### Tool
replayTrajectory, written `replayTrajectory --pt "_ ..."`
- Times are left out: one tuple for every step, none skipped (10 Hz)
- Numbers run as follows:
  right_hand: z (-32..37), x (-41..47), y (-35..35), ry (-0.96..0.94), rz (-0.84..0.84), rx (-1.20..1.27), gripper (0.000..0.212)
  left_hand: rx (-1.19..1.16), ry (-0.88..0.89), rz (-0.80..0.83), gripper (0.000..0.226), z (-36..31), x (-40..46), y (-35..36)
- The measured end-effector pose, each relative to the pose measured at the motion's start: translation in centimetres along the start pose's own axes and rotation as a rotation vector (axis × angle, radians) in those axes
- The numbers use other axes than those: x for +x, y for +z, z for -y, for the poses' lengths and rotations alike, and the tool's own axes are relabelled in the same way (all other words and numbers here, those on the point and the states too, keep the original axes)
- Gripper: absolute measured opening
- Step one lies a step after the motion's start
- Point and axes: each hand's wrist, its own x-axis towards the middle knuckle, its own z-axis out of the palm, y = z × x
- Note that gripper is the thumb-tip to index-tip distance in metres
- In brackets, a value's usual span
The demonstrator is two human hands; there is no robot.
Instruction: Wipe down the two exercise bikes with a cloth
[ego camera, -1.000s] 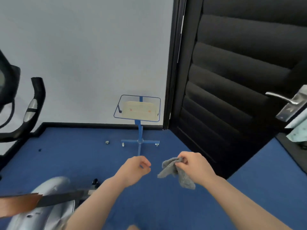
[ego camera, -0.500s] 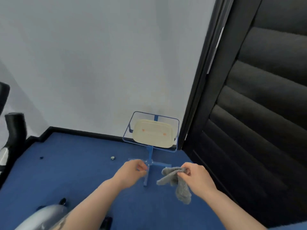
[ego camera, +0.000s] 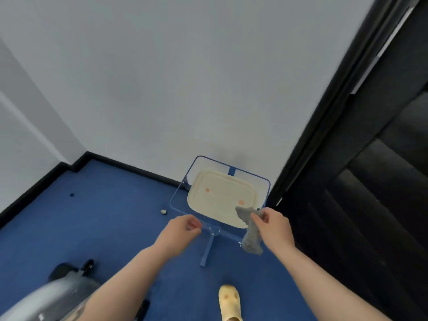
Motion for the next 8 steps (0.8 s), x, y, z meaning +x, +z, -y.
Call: replayTrajectory --pt "0.4 5.9 0.6 -0.012 -0.032 -0.059 0.024 0.013 -0.037 -0.024 0.013 -1.7 3.7 -0.1" --pt "1.2 11.0 1.7 -0.033 -0.034 -0.170 0.020 0.015 -0.054 -0.036 0.014 -3.4 6.8 -0.4" --pt "1.6 15.4 3.4 -0.040 -0.011 -0.233 0.020 -0.002 -0.106 -0.062 0.016 -3.8 9.2 -1.0" --pt "2.2 17.7 5.6 -0.071 0.125 -0.289 0.017 -0.032 -0.134 -0.120 0.017 -3.2 10.2 -1.4" --pt "2.3 17.4 7.8 -0.095 0.284 -0.347 0.023 -0.068 -0.167 -0.136 0.015 -2.0 9.7 -0.9" --pt "1.9 15.4 8.5 -0.087 0.362 -0.367 0.028 -0.093 -0.219 -0.122 0.014 -1.2 8.6 -0.5" --pt "1.9 13.4 8.2 -0.113 0.383 -0.403 0.027 -0.094 -0.219 -0.119 0.013 -1.3 7.4 -0.5" --pt "3.0 11.5 7.3 -0.136 0.317 -0.394 0.027 -0.090 -0.209 -0.132 0.016 -1.8 5.8 -0.9"
